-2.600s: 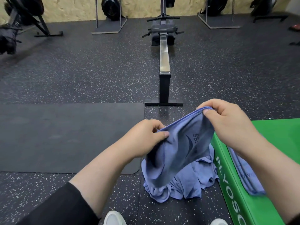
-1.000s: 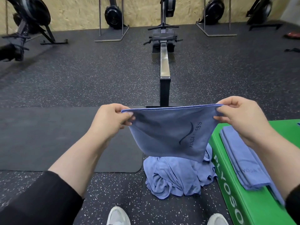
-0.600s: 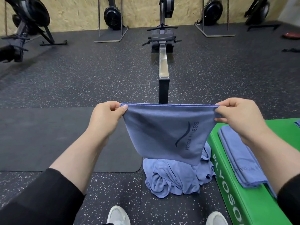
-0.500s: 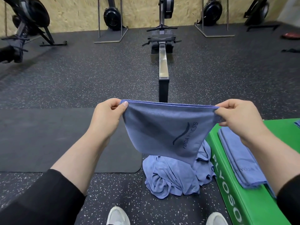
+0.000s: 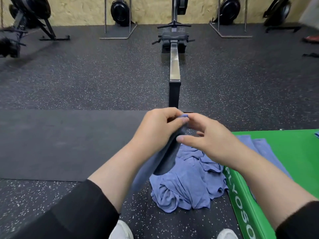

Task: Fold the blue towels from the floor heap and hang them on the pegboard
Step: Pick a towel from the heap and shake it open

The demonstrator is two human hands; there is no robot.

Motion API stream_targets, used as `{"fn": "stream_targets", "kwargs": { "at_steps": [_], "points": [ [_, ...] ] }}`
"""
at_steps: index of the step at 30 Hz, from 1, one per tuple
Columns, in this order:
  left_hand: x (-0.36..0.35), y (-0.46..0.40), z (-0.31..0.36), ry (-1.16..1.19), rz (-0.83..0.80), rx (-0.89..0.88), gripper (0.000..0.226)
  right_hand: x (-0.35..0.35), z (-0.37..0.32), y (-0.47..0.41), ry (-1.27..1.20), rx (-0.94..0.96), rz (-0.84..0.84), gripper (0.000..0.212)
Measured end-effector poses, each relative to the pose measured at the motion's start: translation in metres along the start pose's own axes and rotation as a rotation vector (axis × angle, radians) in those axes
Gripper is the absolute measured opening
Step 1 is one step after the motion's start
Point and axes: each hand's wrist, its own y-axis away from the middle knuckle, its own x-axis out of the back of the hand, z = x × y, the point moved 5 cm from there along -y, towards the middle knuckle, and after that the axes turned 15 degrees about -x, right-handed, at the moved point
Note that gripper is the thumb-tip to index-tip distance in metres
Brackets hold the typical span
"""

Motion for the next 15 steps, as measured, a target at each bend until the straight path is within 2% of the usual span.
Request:
{"fn": "stream_targets", "kwargs": {
  "at_steps": [2,5,7,9,12,15],
  "points": [
    [-0.003,-0.003,-0.002,0.038,0.010,0.008,0.012,-0.003,-0.004,-0.004,-0.056,0.037,0.016,0.024],
    [-0.002,-0.005,-0.007,0.148,0.072,0.029,0.016,0.001,-0.004,-0.010,-0.096,0.020,0.037,0.039],
    [-0.004,-0.003,-0.010,0.287,0.071,0.082,0.019,0.006,-0.005,-0.011,-0.144,0.037,0.069,0.036],
    [-0.008,0.004,-0.015,0.358,-0.024,0.161,0.022,0.015,0.000,-0.013,-0.256,0.034,0.135,0.032],
    [-0.015,0.015,-0.022,0.255,-0.228,0.216,0.027,0.027,0.009,-0.016,-0.386,-0.004,0.200,0.029],
    [-0.013,0.017,-0.022,0.177,-0.232,0.174,0.034,0.021,0.009,-0.017,-0.341,-0.009,0.087,0.022]
  ]
}}
